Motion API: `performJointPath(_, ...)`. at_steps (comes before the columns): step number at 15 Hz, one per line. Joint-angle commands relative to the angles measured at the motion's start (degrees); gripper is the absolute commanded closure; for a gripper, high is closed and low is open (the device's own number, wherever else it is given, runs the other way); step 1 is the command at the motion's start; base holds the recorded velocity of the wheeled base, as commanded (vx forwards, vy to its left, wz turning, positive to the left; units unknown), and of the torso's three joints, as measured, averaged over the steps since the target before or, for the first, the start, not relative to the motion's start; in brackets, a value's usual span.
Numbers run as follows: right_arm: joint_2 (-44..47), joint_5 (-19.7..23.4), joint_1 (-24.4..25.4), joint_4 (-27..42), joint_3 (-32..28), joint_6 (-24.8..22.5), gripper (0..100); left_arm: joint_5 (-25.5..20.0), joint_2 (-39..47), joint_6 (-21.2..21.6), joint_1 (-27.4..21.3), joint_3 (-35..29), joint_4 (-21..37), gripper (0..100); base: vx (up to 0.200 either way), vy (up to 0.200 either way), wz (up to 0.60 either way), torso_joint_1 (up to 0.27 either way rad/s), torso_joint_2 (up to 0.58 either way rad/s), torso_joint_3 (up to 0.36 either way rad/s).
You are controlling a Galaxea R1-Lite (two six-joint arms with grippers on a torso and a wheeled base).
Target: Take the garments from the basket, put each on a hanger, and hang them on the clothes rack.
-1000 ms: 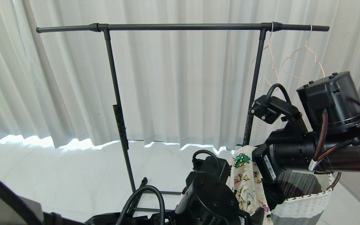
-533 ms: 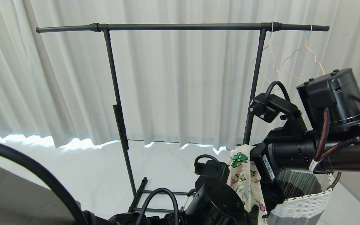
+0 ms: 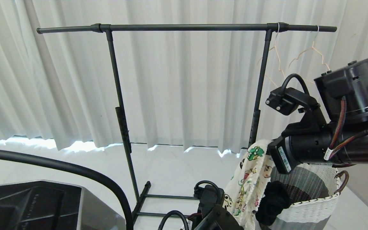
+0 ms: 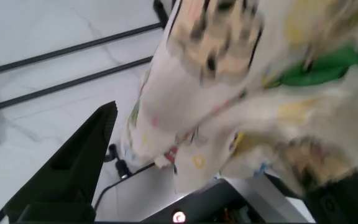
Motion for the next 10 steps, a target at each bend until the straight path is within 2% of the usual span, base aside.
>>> performJointPath(1, -0.29, -0.13, -3.25, 0.04, 0.18, -0.16, 100, 0.45, -1.3, 0.15, -0.21, 1.36, 0.02, 0, 0.0, 0.0, 0.0, 0.0, 0.0, 0.0)
performJointPath(3, -0.47, -0.22, -6.59, 0.12, 0.18, -0.16, 100, 0.97, -3.33, 0.41, -0.74, 2.94, 0.02, 0, 0.0, 0.0, 0.0, 0.0, 0.0, 0.0)
performJointPath(6, -1.79, -0.22, -7.03, 2.06, 0.35, -0.34, 100, 2.2, -3.5, 0.5, -1.44, 3.2, 0.02, 0, 0.0, 0.0, 0.0, 0.0, 0.0, 0.0)
performJointPath(7, -2.05, -0.22, -6.85, 2.59, 0.44, -0.34, 100, 2.2, -3.5, 0.5, -1.79, 3.2, 0.02, 100, 0.0, 0.0, 0.0, 0.0, 0.0, 0.0)
performJointPath(10, -2.67, -0.3, -6.94, 3.73, 0.35, -0.34, 100, 4.23, -3.41, 0.5, -2.67, 3.38, 0.02, 100, 0.0, 0.0, 0.0, 0.0, 0.0, 0.0)
